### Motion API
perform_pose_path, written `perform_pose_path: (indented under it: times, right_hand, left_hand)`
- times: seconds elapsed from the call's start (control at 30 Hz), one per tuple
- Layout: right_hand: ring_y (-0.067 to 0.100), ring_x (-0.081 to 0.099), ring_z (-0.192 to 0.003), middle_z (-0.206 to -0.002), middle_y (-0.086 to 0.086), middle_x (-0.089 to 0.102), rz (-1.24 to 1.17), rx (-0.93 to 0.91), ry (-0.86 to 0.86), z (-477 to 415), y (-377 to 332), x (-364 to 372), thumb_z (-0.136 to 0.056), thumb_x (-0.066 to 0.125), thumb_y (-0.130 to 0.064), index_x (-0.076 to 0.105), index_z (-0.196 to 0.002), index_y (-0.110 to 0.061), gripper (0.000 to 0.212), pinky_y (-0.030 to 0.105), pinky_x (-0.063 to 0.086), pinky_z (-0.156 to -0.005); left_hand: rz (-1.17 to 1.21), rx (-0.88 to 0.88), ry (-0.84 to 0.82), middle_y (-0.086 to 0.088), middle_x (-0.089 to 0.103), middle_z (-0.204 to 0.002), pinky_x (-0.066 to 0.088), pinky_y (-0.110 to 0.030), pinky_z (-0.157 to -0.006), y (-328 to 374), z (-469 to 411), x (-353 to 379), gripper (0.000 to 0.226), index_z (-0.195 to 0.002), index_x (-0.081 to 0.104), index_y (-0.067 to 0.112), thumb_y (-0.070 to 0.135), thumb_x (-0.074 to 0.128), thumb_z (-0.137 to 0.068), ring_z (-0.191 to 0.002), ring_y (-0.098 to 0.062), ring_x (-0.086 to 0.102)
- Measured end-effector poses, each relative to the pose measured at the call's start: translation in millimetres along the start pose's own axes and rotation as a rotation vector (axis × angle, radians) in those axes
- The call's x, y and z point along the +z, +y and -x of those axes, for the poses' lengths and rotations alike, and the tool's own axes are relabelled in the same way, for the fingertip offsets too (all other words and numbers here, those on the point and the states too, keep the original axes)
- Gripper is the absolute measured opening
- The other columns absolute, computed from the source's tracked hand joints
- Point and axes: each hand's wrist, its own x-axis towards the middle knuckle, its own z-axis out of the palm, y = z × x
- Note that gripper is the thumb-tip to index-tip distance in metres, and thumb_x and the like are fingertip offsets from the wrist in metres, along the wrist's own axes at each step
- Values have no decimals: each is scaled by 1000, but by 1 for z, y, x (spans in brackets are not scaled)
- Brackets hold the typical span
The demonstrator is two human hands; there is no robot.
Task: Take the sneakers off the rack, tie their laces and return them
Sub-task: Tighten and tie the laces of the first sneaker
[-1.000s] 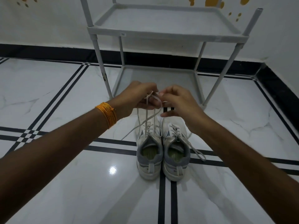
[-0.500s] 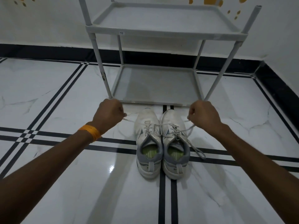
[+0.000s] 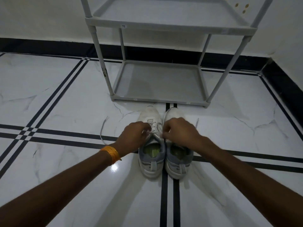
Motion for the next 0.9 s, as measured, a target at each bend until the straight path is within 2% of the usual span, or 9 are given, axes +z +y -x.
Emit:
perform_pose_path:
  times: [0.07, 0.13, 0.23, 0.33, 0.43, 0.53, 0.63, 0.8, 0.9]
  right_hand:
    - [19, 66, -76, -85, 3, 72, 4, -53, -31, 2, -6, 14, -81, 68, -24, 72, -85, -17, 9, 37, 56, -70]
    - [19, 65, -73, -82, 3, 71, -29, -82, -11, 2, -3, 21, -81, 67, -18, 70, -81, -16, 3, 39, 57, -70]
    - [20, 64, -72, -82, 6, 71, -41, -145, 0, 0, 0, 18, -85, 61, -14, 67, -83, -15, 7, 38, 54, -67]
    - [31, 64, -82, -92, 17, 69, 144, -238, -4, 2, 3, 13, -88, 55, -8, 61, -95, -8, 9, 33, 43, -64]
    - [36, 64, -92, -103, 21, 68, 297, -273, 0, 4, 12, 13, -85, 53, -1, 58, -111, -3, 26, 36, 46, -72]
    - [38, 63, -93, -103, 24, 67, 399, -276, -40, 5, 12, 17, -83, 50, 3, 58, -111, 2, 29, 38, 44, -71]
    - [38, 62, -93, -102, 24, 67, 444, -280, -58, 3, 7, 19, -82, 51, 4, 59, -105, 2, 25, 36, 38, -67]
    - [38, 63, -89, -99, 25, 66, 373, -245, -68, 4, 14, 24, -84, 51, 3, 56, -106, 2, 22, 37, 41, -65]
    - [32, 63, -87, -93, 18, 67, 153, -194, -174, 1, 13, 13, -90, 52, -8, 62, -95, -2, 12, 34, 44, -69]
  left_hand:
    - [65, -45, 19, -7, 70, -103, 48, -19, -69, 0, 0, 2, 14, -105, 67, 13, 13, 62, -92, -81, -17, 60]
    - [111, -56, 17, -9, 69, -99, 50, -21, -65, -2, 0, 1, 12, -102, 66, 12, 10, 62, -91, -73, -15, 57]
    - [36, -31, -18, -11, 69, -102, 47, -24, -70, -1, 0, 2, 17, -107, 63, 10, 13, 65, -90, -78, -17, 58]
    - [-167, 74, -62, -10, 64, -104, 42, -24, -72, -9, 3, 5, 34, -108, 56, 11, 20, 75, -81, -83, -20, 56]
    - [-332, 197, -89, -13, 62, -104, 48, -31, -66, -22, 8, -2, 43, -109, 53, 9, 7, 77, -74, -80, -24, 56]
    - [-382, 238, -104, -15, 62, -105, 42, -28, -65, -26, 11, -2, 47, -113, 53, 7, 4, 76, -72, -81, -27, 58]
    - [-395, 263, -102, -17, 63, -106, 44, -30, -67, -26, 12, 1, 47, -117, 54, 5, 3, 74, -75, -82, -29, 60]
    - [-348, 198, -90, -15, 61, -107, 45, -31, -67, -24, 14, 4, 44, -115, 51, 7, 3, 72, -76, -83, -28, 59]
    - [-267, 87, -75, -14, 60, -107, 43, -29, -67, -24, 17, 7, 37, -106, 49, 9, 4, 71, -77, -84, -27, 58]
